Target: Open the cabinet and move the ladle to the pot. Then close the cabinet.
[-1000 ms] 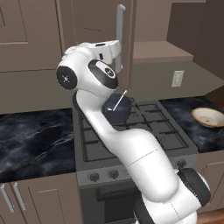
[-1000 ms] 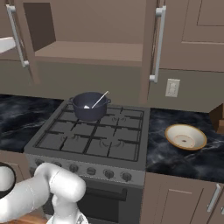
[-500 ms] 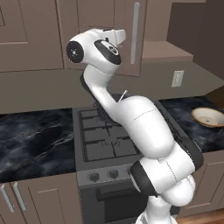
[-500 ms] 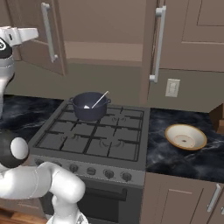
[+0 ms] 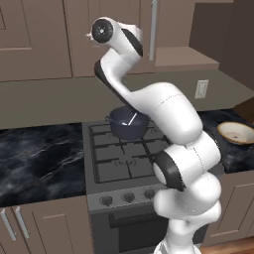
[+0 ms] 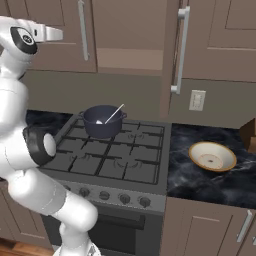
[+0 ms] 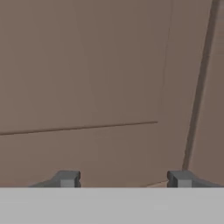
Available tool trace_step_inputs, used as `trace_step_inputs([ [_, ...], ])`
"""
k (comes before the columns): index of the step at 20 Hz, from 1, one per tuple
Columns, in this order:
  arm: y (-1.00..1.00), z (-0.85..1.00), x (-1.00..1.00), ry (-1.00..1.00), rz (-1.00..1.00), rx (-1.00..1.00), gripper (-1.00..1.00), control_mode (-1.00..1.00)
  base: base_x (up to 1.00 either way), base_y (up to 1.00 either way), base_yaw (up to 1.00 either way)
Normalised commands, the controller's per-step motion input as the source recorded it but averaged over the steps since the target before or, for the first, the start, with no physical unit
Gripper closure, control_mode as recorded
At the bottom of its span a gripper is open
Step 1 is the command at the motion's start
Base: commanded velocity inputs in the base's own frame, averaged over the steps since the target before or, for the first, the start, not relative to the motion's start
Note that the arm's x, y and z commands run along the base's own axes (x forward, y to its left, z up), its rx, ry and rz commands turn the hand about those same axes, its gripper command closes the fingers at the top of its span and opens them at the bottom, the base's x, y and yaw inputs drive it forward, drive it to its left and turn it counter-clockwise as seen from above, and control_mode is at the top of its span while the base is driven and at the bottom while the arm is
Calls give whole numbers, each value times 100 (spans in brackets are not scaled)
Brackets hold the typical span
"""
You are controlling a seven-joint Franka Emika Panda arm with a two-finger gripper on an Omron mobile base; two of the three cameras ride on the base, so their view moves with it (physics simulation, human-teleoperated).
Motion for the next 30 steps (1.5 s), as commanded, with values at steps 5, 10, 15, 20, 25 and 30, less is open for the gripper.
trace_step_inputs([
  [5,-53,0,93,4,22,23,-100,-100,0,0,0],
  [10,-56,3,-39,-11,21,12,-100,-100,0,0,0],
  [15,-95,3,-100,-26,9,2,-100,-100,0,0,0],
  [20,-100,0,-100,-12,7,7,-100,-100,0,0,0],
  [25,-88,2,-100,-5,2,4,-100,-100,0,0,0],
  [30,-62,21,-100,-1,0,0,-100,-100,0,0,0],
])
